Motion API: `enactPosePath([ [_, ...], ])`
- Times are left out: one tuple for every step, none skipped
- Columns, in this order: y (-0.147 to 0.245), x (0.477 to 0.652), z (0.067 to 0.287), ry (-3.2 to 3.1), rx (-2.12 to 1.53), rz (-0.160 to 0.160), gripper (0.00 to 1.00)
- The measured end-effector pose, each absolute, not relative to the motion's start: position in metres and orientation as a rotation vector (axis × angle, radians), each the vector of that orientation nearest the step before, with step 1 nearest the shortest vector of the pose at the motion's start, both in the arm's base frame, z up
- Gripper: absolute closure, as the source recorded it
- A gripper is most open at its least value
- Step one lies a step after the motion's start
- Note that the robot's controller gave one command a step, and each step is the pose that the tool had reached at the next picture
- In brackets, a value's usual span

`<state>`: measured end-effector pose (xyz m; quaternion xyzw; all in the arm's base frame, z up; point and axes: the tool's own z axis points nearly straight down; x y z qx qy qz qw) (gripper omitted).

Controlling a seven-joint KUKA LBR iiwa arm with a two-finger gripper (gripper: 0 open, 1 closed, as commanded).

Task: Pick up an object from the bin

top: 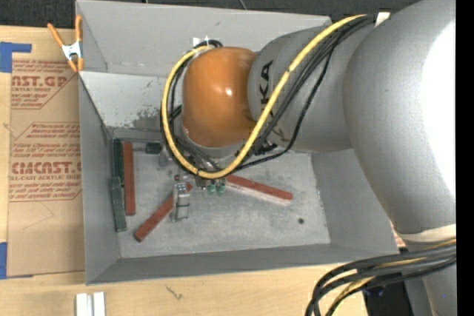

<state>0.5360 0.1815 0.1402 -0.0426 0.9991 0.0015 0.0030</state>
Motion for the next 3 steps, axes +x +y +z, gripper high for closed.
enactPosePath([
  [0.166,0.555,0.069,3.127,-0.332,-0.001,1.0],
  [0.166,0.555,0.069,3.127,-0.331,0.0,1.0],
  [0.166,0.562,0.256,3.11,-0.351,0.003,1.0],
])
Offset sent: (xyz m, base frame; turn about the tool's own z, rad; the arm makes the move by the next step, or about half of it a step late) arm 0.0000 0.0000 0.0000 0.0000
